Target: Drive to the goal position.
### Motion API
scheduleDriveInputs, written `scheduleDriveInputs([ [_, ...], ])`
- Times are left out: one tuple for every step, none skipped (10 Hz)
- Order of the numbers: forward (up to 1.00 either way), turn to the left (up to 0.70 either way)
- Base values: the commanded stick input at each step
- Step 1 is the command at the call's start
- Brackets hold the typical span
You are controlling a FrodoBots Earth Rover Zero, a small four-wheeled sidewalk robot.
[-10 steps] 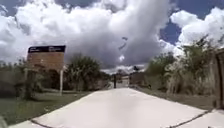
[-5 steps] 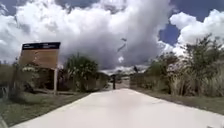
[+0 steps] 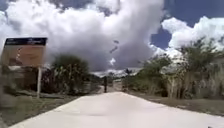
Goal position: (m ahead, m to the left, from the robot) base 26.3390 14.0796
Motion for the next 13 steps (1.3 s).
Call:
scheduleDriveInputs([
  [0.85, -0.02],
  [0.85, 0.0],
  [0.85, 0.0],
  [0.85, 0.0],
  [0.85, 0.0],
  [0.85, 0.0],
  [0.85, 0.0],
  [0.85, 0.0],
  [0.85, 0.0],
  [0.85, 0.0],
  [0.85, 0.0],
  [0.85, 0.0],
  [0.85, 0.0],
])
